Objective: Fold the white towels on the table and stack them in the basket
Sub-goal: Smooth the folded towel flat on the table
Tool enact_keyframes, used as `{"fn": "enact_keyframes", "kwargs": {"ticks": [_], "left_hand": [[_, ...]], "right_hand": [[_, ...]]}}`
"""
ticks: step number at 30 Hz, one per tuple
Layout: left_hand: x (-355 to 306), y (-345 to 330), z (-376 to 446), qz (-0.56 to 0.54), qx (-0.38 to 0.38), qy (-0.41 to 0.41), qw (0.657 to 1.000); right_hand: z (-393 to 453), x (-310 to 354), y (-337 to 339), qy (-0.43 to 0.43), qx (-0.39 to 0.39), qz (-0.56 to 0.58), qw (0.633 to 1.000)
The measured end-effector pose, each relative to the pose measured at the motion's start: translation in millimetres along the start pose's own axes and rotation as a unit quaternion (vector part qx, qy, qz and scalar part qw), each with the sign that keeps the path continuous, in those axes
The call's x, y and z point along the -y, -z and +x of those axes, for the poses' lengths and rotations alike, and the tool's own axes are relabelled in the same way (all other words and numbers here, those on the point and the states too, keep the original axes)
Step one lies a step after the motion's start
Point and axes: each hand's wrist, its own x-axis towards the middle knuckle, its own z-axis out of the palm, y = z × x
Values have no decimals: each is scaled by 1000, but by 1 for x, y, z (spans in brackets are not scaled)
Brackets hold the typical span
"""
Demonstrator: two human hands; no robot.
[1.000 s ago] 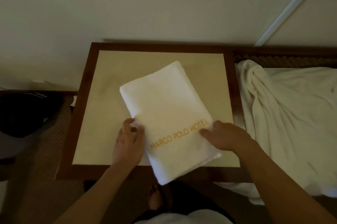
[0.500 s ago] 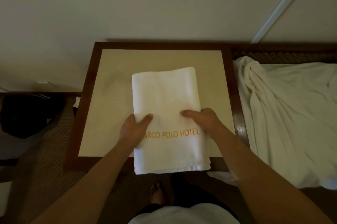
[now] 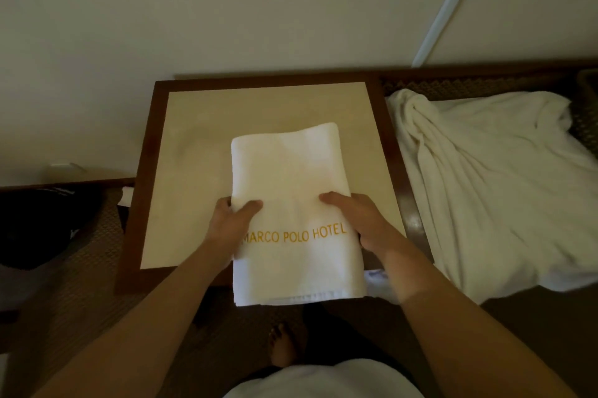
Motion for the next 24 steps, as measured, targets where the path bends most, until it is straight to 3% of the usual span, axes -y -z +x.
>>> {"fn": "enact_keyframes", "kwargs": {"ticks": [7,12,19,24], "left_hand": [[-24,-45,-39,67,82,-127,986],[-45,-113,-85,76,167,-193,964],[-71,-243,-161,107,304,-263,909],[-73,-359,-227,137,352,-317,870]], "right_hand": [[-67,-20,56,88,-99,34,991],[-121,-30,125,115,-220,63,967],[-189,-57,243,147,-339,154,916],[-240,-82,348,161,-385,196,888]]}}
